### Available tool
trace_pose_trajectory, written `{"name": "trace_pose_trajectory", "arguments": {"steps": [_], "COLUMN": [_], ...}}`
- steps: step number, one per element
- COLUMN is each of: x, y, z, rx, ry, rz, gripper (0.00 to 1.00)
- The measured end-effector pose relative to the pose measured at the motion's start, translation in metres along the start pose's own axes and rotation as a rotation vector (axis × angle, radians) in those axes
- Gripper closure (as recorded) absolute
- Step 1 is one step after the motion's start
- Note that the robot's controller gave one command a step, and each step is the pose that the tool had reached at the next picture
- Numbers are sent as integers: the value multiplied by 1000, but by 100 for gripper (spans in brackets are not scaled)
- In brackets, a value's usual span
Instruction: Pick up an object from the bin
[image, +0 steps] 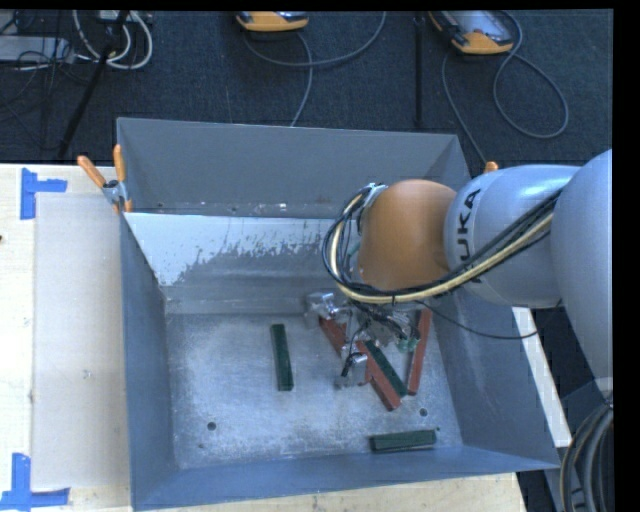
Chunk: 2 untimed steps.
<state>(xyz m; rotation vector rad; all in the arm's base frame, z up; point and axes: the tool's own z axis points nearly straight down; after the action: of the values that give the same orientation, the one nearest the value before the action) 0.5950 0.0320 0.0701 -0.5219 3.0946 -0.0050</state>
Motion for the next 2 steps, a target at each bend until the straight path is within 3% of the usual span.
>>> {"name": "trace_pose_trajectory", "arguments": {"steps": [1,2], "x": [0,0], "y": [4,3], "z": [0,0], "rx": [-4,-4], "ry": [1,1], "rz": [-1,0], "gripper": [100,0]}}
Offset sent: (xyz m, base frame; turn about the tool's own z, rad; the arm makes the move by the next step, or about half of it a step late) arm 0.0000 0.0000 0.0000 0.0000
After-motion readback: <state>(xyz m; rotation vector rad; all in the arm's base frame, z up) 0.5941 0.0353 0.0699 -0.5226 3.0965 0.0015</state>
